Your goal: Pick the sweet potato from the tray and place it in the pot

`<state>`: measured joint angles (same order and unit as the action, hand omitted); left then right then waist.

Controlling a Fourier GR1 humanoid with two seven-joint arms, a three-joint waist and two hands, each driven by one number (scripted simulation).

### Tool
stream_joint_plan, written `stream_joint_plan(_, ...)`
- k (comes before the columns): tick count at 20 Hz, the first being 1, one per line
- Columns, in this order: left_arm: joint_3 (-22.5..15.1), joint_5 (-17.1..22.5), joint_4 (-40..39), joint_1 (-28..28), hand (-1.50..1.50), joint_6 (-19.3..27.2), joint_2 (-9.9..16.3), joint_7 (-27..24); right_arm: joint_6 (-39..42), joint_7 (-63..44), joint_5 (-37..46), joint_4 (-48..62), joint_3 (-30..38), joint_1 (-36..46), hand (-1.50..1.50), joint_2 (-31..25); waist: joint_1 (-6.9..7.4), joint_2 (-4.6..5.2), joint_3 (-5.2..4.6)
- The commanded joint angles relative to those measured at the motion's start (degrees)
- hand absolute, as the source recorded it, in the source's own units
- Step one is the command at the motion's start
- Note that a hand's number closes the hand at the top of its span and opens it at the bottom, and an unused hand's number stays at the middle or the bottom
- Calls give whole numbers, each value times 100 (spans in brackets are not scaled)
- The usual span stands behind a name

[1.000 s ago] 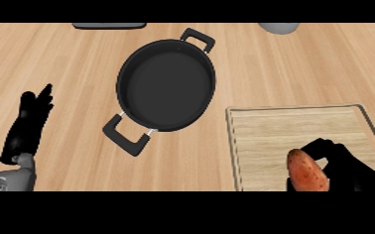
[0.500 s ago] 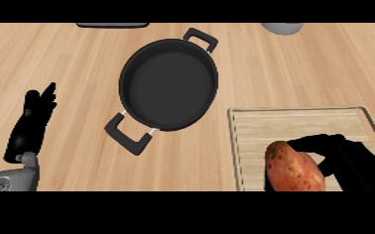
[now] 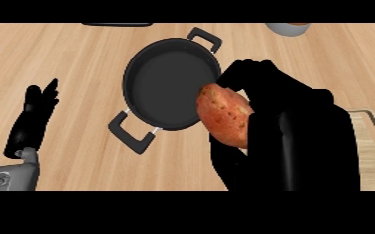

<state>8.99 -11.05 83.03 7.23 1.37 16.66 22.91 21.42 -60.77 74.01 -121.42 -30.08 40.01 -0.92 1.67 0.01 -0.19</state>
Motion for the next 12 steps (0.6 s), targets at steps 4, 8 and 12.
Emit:
stream_joint_plan(4,17,38,148,-88,0,-125,76,65,-146,-910,-1199,1789,1005,1545,150,88,68,12,6)
stream_joint_plan(8,-114,-155,195,99,0,55,-34,103,-939,-1117,-1583,3062,603,1861,150,89,134,31,7)
stream_joint_plan(12,-24,3,82,20,0,-101,0,-40,-1574,-671,-2134,4069,840,2048,150,89,126,46,9)
